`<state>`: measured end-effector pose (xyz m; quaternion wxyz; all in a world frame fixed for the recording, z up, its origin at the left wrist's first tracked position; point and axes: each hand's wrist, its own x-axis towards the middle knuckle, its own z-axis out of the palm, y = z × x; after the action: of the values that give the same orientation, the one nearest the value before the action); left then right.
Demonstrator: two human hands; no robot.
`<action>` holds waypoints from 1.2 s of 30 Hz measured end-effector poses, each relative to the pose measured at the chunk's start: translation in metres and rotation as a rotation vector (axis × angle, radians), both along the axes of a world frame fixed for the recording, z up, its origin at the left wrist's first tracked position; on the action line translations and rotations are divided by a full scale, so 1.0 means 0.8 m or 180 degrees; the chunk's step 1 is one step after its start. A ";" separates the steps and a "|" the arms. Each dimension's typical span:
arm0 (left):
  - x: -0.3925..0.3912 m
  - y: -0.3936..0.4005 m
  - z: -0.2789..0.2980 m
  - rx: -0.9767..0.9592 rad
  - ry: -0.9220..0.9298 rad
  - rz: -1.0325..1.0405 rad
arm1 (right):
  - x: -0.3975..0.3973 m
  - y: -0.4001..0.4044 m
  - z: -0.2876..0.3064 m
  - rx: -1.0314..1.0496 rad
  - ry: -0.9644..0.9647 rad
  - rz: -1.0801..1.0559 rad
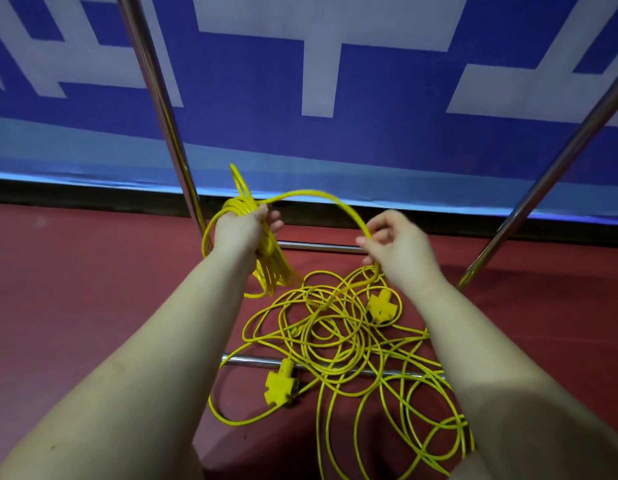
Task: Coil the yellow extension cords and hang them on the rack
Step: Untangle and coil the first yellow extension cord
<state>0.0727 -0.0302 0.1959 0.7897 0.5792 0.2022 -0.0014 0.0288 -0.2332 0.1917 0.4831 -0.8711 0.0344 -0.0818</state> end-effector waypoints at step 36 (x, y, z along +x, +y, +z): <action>-0.025 0.000 0.019 0.1092 -0.0197 -0.2427 | -0.012 -0.005 0.009 -0.1684 0.2575 0.1654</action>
<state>0.0528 -0.0302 0.2112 0.6304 0.7355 -0.0532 -0.2425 0.0196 -0.2371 0.1993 0.2002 -0.9046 -0.0207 0.3757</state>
